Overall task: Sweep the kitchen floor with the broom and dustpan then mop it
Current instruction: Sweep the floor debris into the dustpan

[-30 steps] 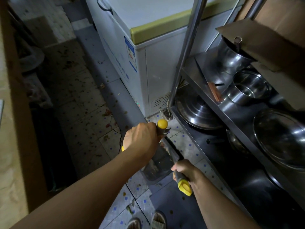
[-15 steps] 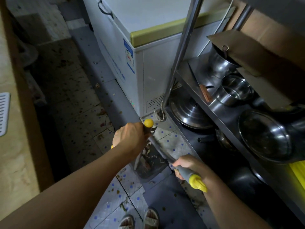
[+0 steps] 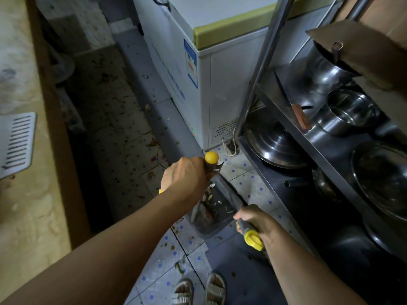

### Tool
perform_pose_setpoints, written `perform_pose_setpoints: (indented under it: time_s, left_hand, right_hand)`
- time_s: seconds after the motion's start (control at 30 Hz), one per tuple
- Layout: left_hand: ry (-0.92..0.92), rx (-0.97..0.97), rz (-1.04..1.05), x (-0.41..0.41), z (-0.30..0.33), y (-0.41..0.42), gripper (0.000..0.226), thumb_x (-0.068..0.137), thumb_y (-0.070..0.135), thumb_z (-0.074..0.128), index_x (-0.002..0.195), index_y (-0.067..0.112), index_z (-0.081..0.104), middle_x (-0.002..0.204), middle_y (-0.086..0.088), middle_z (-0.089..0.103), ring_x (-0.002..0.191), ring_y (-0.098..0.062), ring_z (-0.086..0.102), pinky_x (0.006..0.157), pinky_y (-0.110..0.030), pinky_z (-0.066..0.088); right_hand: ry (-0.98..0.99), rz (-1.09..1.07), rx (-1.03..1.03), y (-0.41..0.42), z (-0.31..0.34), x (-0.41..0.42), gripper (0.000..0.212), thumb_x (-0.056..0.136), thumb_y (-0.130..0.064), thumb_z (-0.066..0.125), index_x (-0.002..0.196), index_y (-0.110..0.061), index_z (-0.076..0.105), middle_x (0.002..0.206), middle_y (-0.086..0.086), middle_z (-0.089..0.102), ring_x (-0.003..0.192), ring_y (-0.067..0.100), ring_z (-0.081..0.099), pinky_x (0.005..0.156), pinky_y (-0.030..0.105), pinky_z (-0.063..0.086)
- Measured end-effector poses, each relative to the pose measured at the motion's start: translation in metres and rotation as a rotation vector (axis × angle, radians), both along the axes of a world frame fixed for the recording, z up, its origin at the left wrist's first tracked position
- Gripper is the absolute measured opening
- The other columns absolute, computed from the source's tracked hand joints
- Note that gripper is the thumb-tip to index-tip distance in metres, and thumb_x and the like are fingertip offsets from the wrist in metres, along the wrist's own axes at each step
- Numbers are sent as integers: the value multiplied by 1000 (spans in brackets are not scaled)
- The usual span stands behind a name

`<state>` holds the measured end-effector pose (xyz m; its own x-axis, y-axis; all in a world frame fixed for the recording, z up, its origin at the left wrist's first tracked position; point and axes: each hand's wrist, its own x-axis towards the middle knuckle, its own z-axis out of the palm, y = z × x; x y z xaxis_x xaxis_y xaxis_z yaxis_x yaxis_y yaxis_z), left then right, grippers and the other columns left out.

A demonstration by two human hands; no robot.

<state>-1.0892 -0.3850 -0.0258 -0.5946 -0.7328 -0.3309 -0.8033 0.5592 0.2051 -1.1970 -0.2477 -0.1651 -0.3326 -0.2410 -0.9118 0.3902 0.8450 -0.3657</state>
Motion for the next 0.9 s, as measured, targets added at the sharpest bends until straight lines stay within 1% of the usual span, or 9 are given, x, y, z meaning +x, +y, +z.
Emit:
perform_pose_setpoints:
  time_s: [0.13, 0.2, 0.3, 0.37, 0.47, 0.57, 0.7, 0.83, 0.9]
  left_hand:
    - [0, 17, -1, 1, 2, 4, 28, 94, 44, 50, 100, 19, 60, 99, -9, 65, 91, -31, 62, 71, -33, 46]
    - [8, 24, -1, 3, 3, 6, 28, 94, 43, 50, 100, 18, 59, 98, -9, 65, 90, -31, 62, 73, -33, 48]
    - [14, 33, 4, 9, 4, 10, 30, 94, 44, 49, 100, 16, 60, 97, -10, 65, 90, -32, 62, 74, -34, 49]
    - [21, 43, 19, 13, 7, 11, 33, 93, 46, 49, 99, 15, 61, 97, -10, 65, 91, -32, 62, 74, -34, 48]
    - [29, 55, 36, 20, 9, 13, 35, 92, 48, 50, 98, 15, 61, 99, -10, 65, 93, -32, 62, 75, -34, 48]
    - [32, 52, 24, 25, 10, 16, 35, 92, 47, 50, 100, 15, 61, 101, -11, 65, 93, -33, 62, 77, -35, 49]
    - [27, 40, 9, 29, 14, 18, 32, 93, 46, 49, 98, 17, 60, 98, -10, 65, 90, -32, 62, 75, -35, 49]
    - [22, -1, -6, 34, 17, 16, 30, 94, 45, 49, 98, 17, 61, 98, -10, 65, 91, -33, 62, 75, -34, 48]
    - [20, 5, -16, 35, 17, 15, 30, 94, 45, 49, 96, 17, 60, 97, -10, 65, 91, -33, 62, 74, -34, 48]
  right_hand:
    - [-100, 41, 18, 1, 20, 13, 33, 96, 3, 43, 65, -7, 40, 30, 1, 39, 22, 11, 36, 33, 14, 30]
    - [-124, 35, 25, 6, 26, 15, 36, 97, 1, 40, 64, -10, 36, 29, -1, 35, 20, 10, 31, 33, 16, 27]
    - [-161, -83, 15, 18, 26, 17, 38, 97, 2, 38, 63, -13, 29, 40, 0, 30, 24, 10, 27, 35, 15, 25]
    - [-157, -126, 25, 28, 25, 18, 38, 96, 2, 40, 62, -13, 29, 45, 2, 31, 29, 10, 28, 36, 14, 27]
    - [-130, -137, 14, 38, 22, 21, 37, 93, 1, 44, 59, -9, 35, 50, 5, 35, 38, 13, 32, 42, 22, 29]
    - [-100, -152, 35, 43, 25, 19, 38, 95, 1, 44, 59, -8, 36, 51, 5, 36, 40, 14, 33, 44, 24, 27]
    - [-25, -137, 36, 47, 28, 12, 38, 95, 3, 43, 57, -4, 42, 44, 6, 41, 41, 17, 39, 37, 22, 32]
    - [-22, -150, 39, 51, 25, 10, 39, 96, 2, 43, 56, 0, 43, 50, 10, 43, 46, 20, 42, 44, 28, 33]
    - [-4, -190, 34, 54, 20, 11, 36, 93, 4, 45, 57, 1, 44, 47, 9, 45, 46, 20, 43, 41, 25, 36]
